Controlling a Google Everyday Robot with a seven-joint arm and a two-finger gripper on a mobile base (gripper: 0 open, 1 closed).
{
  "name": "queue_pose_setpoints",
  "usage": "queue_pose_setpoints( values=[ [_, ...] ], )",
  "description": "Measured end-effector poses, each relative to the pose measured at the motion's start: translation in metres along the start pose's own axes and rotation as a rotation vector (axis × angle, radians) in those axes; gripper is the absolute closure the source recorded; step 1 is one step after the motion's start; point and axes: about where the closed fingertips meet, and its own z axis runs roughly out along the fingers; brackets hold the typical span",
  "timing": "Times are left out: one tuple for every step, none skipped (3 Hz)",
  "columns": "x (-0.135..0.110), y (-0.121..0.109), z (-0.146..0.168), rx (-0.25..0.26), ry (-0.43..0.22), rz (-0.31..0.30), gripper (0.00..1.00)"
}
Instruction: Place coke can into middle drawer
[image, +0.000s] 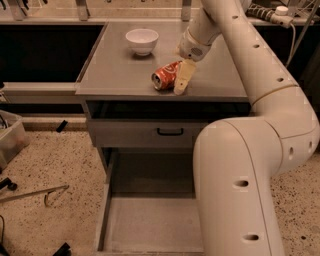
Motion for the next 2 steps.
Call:
queue_pose_setpoints(
  values=[
    [0.0,0.0,0.0,0.0,0.0,0.0,0.19],
    [0.0,0.0,0.0,0.0,0.0,0.0,0.42]
  ],
)
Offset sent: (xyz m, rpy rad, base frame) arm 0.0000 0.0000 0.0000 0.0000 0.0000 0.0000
